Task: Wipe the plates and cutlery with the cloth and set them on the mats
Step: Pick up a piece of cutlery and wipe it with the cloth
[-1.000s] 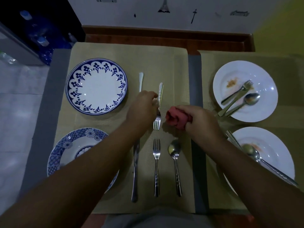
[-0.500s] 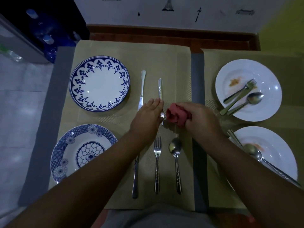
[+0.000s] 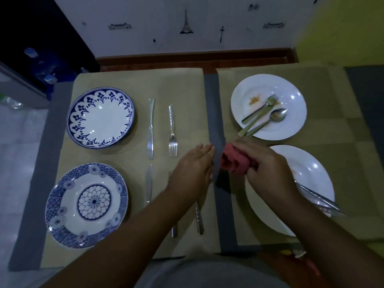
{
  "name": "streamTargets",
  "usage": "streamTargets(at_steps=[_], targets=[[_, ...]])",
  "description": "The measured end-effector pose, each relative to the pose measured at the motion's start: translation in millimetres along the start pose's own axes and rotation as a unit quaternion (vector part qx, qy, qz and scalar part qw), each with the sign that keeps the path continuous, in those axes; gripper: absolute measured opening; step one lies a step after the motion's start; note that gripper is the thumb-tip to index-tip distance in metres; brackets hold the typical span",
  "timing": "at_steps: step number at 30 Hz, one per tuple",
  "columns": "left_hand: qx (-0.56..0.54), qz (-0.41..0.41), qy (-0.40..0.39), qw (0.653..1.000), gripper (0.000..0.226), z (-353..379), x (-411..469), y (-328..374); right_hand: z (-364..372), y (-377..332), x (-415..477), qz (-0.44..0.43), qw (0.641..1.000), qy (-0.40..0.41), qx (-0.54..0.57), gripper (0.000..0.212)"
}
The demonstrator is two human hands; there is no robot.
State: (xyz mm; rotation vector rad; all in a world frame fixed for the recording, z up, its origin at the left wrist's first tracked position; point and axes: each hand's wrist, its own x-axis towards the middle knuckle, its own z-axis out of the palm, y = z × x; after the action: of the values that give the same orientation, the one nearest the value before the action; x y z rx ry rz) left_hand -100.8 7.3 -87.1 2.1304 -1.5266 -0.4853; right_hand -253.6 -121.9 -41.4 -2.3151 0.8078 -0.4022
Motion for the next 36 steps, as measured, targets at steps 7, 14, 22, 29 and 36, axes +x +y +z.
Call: streamTargets(at_steps=[7, 14, 22, 29, 36], targets=[[-0.020, 0.062, -0.005, 0.998, 0.018, 39, 25, 63, -61, 41, -57, 0.080, 0.995, 0.049, 0.021, 0.055], [0.072, 0.081, -0.086, 0.990, 0.024, 66, 61, 106, -85, 76, -95, 0.130, 0.990, 0.050, 0.016, 0.064], [0.198, 0.091, -0.122, 0.968, 0.020, 70, 90, 117, -100, 95, -116, 0.148, 0.987, 0.050, 0.027, 0.071], [0.204, 0.067, -0.166, 0.962, 0.018, 43, 91, 115, -111, 100, -123, 0.187, 0.979, 0.069, 0.047, 0.069], [-0.011, -0.161, -0.248, 0.955, 0.014, 16, 64, 125, -109, 87, -98, 0.195, 0.975, 0.091, 0.053, 0.061]])
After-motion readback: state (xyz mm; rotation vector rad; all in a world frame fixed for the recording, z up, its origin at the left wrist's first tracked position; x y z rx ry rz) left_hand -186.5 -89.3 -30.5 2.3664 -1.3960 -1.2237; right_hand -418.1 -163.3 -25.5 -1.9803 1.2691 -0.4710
